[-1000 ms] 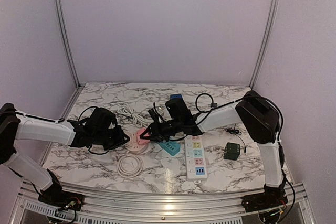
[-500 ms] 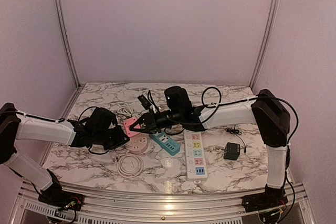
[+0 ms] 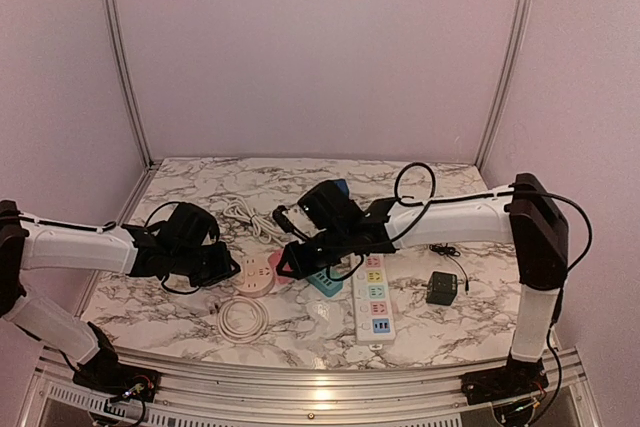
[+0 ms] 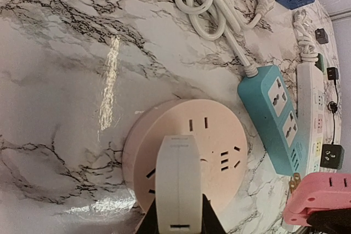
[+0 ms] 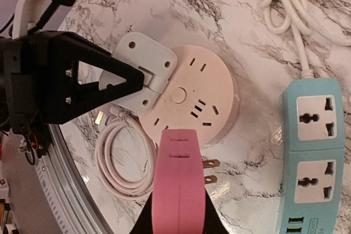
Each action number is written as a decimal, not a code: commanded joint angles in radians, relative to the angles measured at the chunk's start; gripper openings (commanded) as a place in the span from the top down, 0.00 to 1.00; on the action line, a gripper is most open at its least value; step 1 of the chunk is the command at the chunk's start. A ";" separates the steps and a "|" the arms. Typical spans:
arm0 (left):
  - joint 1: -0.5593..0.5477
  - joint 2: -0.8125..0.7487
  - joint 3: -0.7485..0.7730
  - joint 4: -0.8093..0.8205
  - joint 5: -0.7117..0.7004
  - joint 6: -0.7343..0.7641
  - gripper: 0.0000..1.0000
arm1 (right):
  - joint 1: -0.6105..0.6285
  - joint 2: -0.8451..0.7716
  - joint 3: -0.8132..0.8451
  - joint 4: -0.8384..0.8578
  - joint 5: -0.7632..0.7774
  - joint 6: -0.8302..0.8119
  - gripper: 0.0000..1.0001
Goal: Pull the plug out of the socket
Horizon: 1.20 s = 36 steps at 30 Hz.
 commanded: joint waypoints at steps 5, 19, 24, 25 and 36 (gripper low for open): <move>0.024 -0.011 -0.020 -0.202 0.027 0.068 1.00 | 0.128 -0.008 0.030 -0.273 0.406 -0.110 1.00; 0.044 -0.009 -0.011 -0.198 0.054 0.105 1.00 | 0.219 0.060 0.074 -0.459 0.629 -0.090 0.89; 0.046 -0.007 -0.007 -0.198 0.061 0.110 1.00 | 0.232 0.066 0.067 -0.466 0.616 -0.096 0.79; 0.046 -0.005 -0.007 -0.199 0.061 0.112 1.00 | 0.235 0.066 0.065 -0.463 0.609 -0.096 0.75; 0.046 0.005 -0.006 -0.188 0.065 0.111 1.00 | 0.237 0.035 0.057 -0.408 0.496 -0.114 0.53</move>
